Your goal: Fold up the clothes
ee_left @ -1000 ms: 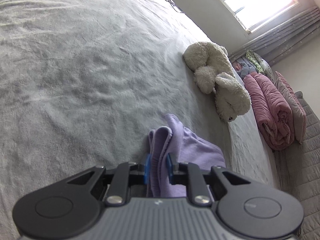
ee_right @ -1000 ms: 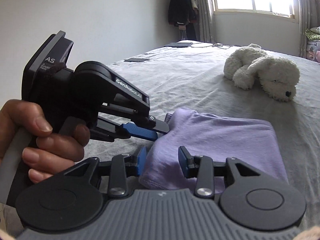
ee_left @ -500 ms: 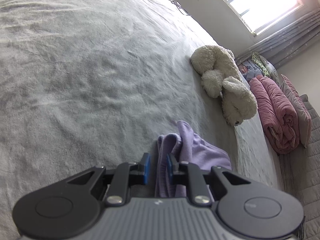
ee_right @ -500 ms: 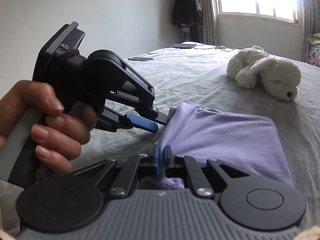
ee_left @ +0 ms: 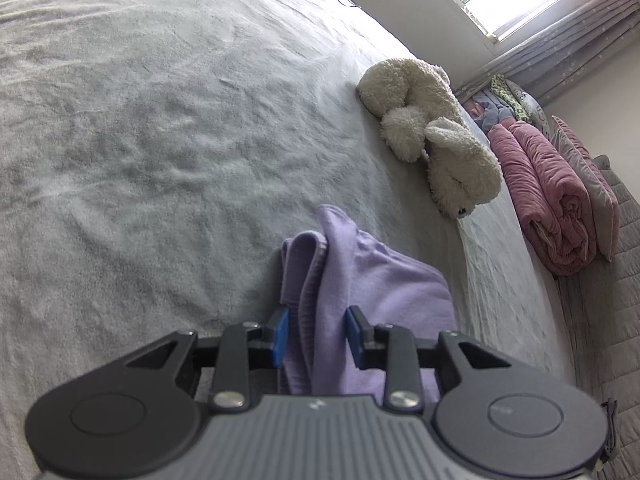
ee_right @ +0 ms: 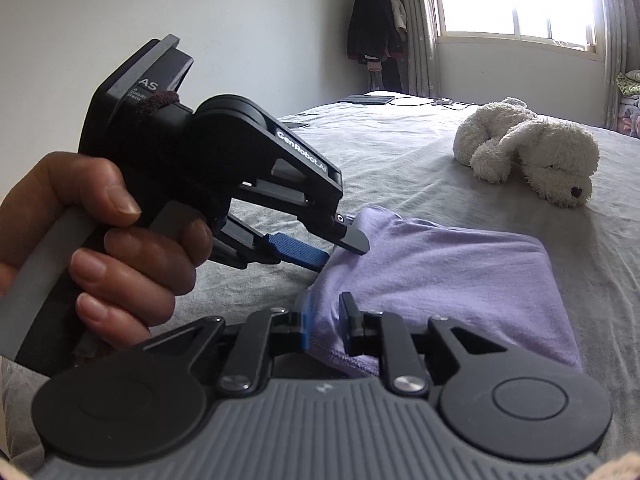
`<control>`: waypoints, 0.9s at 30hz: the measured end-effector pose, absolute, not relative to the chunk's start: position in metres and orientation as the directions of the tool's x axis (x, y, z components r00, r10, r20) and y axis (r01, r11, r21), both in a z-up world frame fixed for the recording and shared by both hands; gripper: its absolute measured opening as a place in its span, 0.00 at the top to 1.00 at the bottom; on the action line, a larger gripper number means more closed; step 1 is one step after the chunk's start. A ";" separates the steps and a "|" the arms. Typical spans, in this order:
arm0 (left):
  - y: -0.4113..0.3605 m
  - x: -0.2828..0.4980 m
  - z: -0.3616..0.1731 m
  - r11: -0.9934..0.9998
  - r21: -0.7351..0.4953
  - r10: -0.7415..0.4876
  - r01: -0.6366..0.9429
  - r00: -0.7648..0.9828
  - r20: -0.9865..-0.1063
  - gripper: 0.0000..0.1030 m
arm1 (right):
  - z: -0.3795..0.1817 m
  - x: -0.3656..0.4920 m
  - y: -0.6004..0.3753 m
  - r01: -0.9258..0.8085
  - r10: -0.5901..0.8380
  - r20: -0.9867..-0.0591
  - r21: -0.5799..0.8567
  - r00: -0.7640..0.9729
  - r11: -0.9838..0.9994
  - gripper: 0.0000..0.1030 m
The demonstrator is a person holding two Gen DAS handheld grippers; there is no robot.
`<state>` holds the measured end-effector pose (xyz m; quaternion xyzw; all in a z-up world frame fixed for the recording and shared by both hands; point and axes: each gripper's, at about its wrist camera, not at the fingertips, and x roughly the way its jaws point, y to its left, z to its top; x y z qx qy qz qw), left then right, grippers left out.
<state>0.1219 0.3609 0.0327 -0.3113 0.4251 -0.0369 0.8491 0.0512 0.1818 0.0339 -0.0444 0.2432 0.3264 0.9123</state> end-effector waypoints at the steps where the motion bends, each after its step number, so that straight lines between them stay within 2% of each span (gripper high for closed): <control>1: 0.359 0.123 0.032 0.810 -0.550 -0.325 -0.202 0.627 -0.708 0.70 | 0.033 0.050 0.186 -0.623 0.569 -0.474 0.053 0.672 0.780 0.53; 10: 0.352 0.124 0.033 0.857 -0.482 -0.292 -0.183 0.597 -0.747 0.71 | 0.024 0.053 0.198 -0.671 0.572 -0.537 0.016 0.620 0.742 0.53; 14: 0.357 0.123 0.034 0.848 -0.491 -0.293 -0.198 0.596 -0.747 0.71 | 0.020 0.050 0.196 -0.667 0.558 -0.552 0.005 0.619 0.745 0.53; 21: 0.362 0.120 0.036 0.844 -0.493 -0.286 -0.213 0.600 -0.748 0.71 | 0.031 0.047 0.195 -0.635 0.537 -0.489 -0.045 0.687 0.771 0.54; 27: 0.361 0.118 0.039 0.861 -0.466 -0.264 -0.204 0.603 -0.752 0.70 | 0.025 0.051 0.213 -0.661 0.511 -0.519 -0.151 0.686 0.735 0.54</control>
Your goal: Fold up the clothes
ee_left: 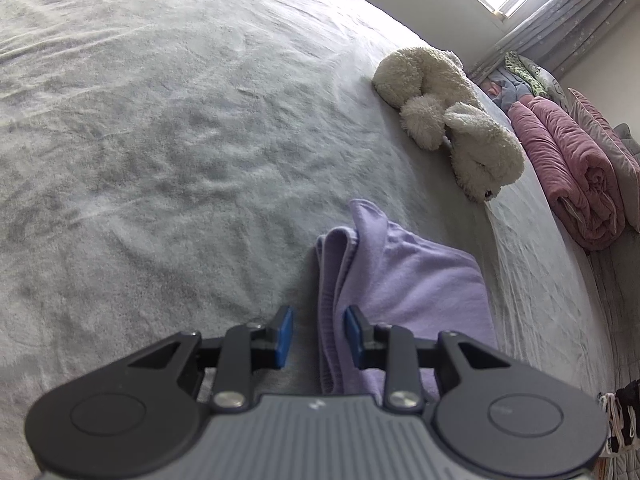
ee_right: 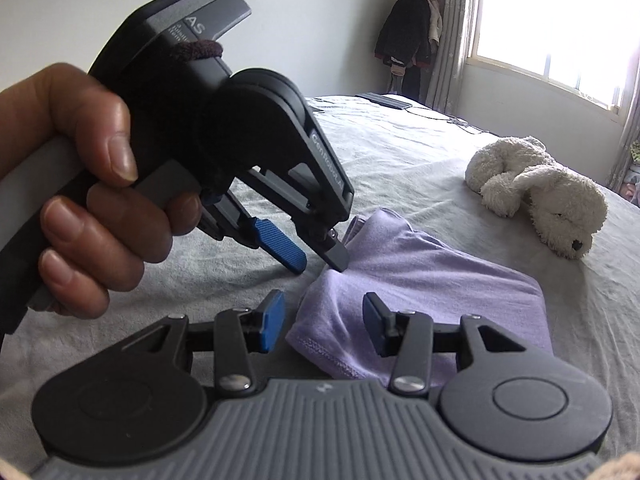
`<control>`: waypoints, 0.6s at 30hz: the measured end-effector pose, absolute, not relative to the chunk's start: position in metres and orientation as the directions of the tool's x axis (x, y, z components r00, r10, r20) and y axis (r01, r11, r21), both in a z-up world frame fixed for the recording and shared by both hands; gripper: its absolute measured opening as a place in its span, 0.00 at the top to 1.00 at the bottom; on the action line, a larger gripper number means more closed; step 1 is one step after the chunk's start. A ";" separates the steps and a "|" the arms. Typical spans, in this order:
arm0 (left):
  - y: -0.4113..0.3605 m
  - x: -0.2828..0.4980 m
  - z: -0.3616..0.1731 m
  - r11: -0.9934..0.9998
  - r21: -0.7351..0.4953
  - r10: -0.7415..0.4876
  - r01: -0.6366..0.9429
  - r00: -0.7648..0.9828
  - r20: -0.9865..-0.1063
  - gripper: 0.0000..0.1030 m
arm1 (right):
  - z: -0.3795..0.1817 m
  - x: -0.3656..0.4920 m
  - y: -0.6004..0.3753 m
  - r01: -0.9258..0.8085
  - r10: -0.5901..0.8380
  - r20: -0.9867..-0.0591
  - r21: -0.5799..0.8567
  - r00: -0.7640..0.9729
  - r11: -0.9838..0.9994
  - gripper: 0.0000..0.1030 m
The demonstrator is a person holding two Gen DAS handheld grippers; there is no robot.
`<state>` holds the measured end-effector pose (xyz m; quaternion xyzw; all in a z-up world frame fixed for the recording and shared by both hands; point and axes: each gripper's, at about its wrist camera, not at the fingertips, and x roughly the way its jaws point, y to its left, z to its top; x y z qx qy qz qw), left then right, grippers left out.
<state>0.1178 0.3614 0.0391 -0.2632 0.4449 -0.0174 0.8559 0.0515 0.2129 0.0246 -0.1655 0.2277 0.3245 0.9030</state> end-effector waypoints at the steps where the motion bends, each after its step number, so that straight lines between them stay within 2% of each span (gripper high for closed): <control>1: 0.361 0.118 0.039 0.862 -0.464 -0.263 -0.203 0.603 -0.753 0.70 | 0.022 0.052 0.216 -0.663 0.501 -0.529 -0.169 0.685 0.729 0.54; 7: 0.362 0.118 0.038 0.862 -0.466 -0.268 -0.200 0.601 -0.753 0.70 | 0.010 0.056 0.227 -0.656 0.449 -0.559 -0.245 0.697 0.714 0.52; 9: 0.362 0.117 0.038 0.858 -0.472 -0.272 -0.201 0.600 -0.752 0.70 | 0.009 0.056 0.229 -0.652 0.433 -0.557 -0.282 0.708 0.704 0.56; 11: 0.364 0.117 0.037 0.852 -0.482 -0.280 -0.205 0.599 -0.750 0.70 | 0.010 0.057 0.228 -0.645 0.426 -0.553 -0.290 0.716 0.707 0.65; 12: 0.365 0.116 0.037 0.848 -0.488 -0.284 -0.206 0.600 -0.748 0.70 | 0.010 0.058 0.228 -0.641 0.422 -0.551 -0.294 0.720 0.709 0.73; 14: 0.366 0.115 0.038 0.839 -0.503 -0.295 -0.208 0.602 -0.742 0.70 | 0.011 0.060 0.227 -0.633 0.415 -0.546 -0.302 0.728 0.713 0.75; 18: 0.373 0.111 0.038 0.788 -0.581 -0.358 -0.205 0.615 -0.702 0.70 | 0.020 0.071 0.200 -0.611 0.479 -0.530 -0.097 0.700 0.786 0.79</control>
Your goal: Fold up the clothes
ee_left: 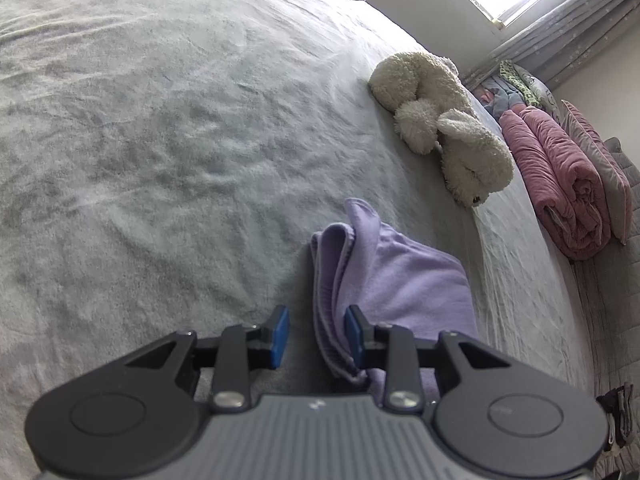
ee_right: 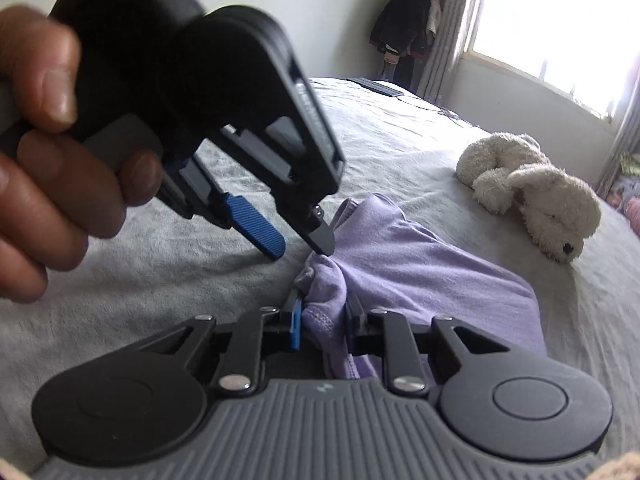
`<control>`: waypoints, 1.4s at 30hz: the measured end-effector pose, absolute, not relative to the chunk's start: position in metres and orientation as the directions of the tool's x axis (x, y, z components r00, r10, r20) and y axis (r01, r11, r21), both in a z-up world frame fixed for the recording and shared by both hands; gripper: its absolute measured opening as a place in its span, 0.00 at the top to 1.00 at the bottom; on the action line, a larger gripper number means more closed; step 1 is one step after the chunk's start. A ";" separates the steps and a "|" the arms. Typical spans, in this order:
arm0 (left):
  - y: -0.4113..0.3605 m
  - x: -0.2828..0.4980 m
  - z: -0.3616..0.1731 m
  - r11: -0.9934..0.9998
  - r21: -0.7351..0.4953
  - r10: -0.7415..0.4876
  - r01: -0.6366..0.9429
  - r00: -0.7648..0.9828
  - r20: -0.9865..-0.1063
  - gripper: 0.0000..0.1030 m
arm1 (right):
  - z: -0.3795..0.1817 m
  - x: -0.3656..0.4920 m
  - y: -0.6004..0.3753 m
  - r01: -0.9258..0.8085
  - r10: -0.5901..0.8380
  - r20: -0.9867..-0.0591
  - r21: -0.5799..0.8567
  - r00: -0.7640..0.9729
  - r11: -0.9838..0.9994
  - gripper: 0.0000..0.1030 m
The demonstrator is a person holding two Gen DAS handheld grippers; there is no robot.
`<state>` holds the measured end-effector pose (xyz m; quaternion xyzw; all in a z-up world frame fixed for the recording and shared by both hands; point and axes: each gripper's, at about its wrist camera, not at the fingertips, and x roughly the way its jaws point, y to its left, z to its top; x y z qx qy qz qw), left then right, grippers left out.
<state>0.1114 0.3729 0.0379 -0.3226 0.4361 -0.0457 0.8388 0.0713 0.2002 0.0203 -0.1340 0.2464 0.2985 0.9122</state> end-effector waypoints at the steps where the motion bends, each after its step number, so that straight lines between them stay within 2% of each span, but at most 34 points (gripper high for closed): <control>1: 0.376 0.110 0.037 0.755 -0.622 -0.391 -0.207 0.620 -0.680 0.70 | 0.023 0.074 0.193 -0.601 0.496 -0.523 -0.040 0.694 0.798 0.80; 3: 0.382 0.109 0.033 0.697 -0.684 -0.440 -0.216 0.624 -0.646 0.67 | 0.028 0.081 0.179 -0.576 0.529 -0.506 0.075 0.681 0.814 0.80; 6: 0.379 0.110 0.033 0.688 -0.694 -0.449 -0.213 0.626 -0.638 0.65 | 0.034 0.087 0.162 -0.540 0.565 -0.479 0.205 0.672 0.816 0.80; 14: 0.375 0.112 0.032 0.648 -0.732 -0.471 -0.211 0.644 -0.603 0.58 | 0.040 0.078 0.166 -0.539 0.555 -0.470 0.182 0.687 0.822 0.80; 15: 0.374 0.112 0.031 0.647 -0.733 -0.471 -0.212 0.645 -0.602 0.55 | 0.040 0.078 0.165 -0.538 0.555 -0.468 0.186 0.688 0.822 0.80; 23: 0.356 0.120 0.026 0.690 -0.690 -0.443 -0.218 0.627 -0.641 0.50 | 0.038 0.076 0.168 -0.551 0.555 -0.452 0.155 0.699 0.820 0.80; 28: 0.351 0.126 0.023 0.705 -0.674 -0.420 -0.223 0.634 -0.649 0.50 | 0.038 0.074 0.169 -0.565 0.557 -0.445 0.131 0.701 0.815 0.80; 33: 0.338 0.129 0.030 0.772 -0.607 -0.373 -0.192 0.635 -0.676 0.52 | 0.034 0.070 0.171 -0.586 0.564 -0.449 0.104 0.693 0.804 0.80; 36: 0.335 0.130 0.031 0.797 -0.571 -0.342 -0.196 0.632 -0.695 0.59 | 0.033 0.069 0.173 -0.594 0.565 -0.452 0.094 0.690 0.799 0.80; 42: 0.334 0.129 0.031 0.812 -0.551 -0.327 -0.190 0.635 -0.700 0.63 | 0.033 0.070 0.174 -0.601 0.570 -0.458 0.094 0.682 0.794 0.80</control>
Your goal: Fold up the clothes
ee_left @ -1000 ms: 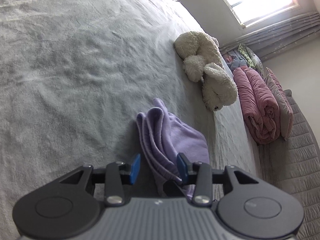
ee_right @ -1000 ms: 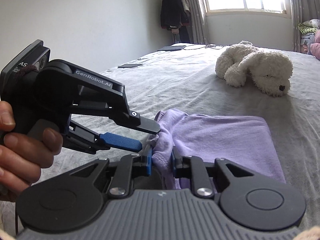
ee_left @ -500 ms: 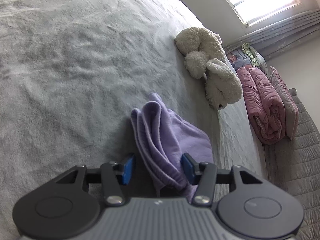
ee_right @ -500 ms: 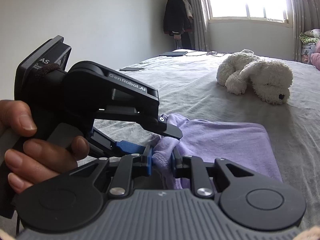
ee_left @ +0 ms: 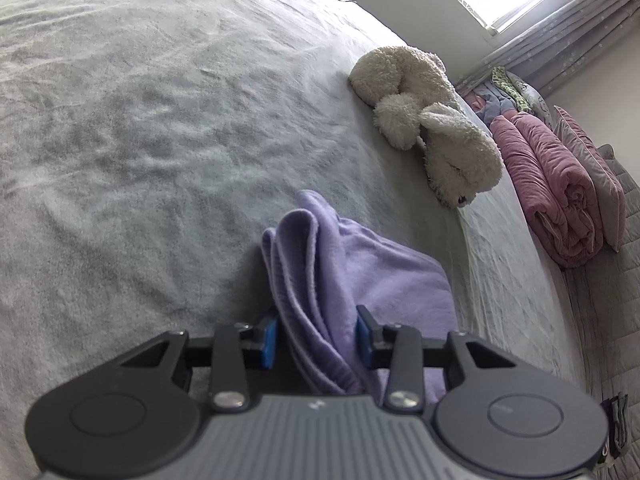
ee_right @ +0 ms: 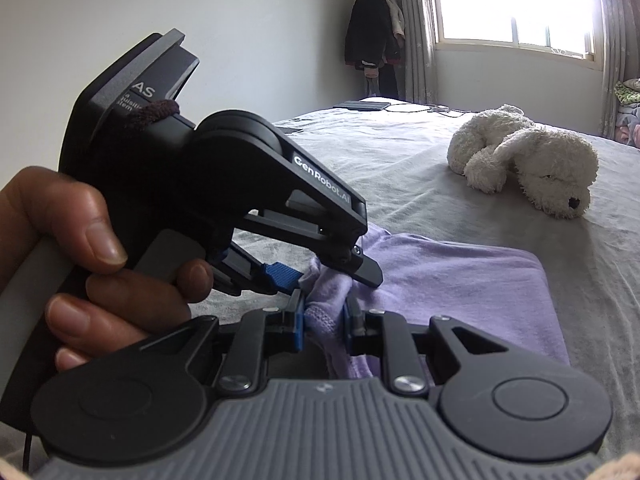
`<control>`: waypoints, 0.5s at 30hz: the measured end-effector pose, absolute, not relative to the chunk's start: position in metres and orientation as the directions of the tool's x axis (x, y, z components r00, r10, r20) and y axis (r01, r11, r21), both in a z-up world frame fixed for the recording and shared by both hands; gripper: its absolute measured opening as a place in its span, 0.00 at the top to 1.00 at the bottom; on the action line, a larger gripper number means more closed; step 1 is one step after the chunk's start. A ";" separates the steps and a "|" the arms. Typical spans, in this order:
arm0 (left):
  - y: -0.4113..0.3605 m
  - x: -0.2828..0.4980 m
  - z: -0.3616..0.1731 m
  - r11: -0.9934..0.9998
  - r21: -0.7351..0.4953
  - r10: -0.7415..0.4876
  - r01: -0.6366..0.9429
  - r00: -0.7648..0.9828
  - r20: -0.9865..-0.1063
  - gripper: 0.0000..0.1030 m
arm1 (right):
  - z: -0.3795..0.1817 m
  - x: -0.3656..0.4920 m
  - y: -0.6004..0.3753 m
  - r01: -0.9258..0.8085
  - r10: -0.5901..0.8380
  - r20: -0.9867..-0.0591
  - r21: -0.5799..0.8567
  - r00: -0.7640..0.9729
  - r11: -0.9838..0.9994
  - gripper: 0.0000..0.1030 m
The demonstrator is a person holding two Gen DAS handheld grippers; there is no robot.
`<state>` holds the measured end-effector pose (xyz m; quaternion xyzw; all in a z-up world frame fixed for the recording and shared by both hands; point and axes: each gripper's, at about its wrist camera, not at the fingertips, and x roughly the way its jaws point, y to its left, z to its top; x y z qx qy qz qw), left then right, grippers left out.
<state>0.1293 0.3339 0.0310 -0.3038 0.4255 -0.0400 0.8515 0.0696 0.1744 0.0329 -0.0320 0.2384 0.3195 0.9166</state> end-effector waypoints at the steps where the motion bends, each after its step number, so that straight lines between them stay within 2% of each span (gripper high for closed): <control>1: 0.334 0.129 0.031 0.815 -0.548 -0.324 -0.189 0.635 -0.701 0.64 | 0.033 0.069 0.175 -0.602 0.571 -0.458 0.092 0.682 0.793 0.79; 9: 0.332 0.128 0.032 0.834 -0.521 -0.303 -0.179 0.640 -0.706 0.75 | 0.033 0.065 0.175 -0.611 0.578 -0.445 0.083 0.684 0.787 0.79; 15: 0.329 0.127 0.033 0.850 -0.500 -0.289 -0.166 0.647 -0.706 0.80 | 0.031 0.064 0.175 -0.611 0.577 -0.448 0.084 0.683 0.787 0.79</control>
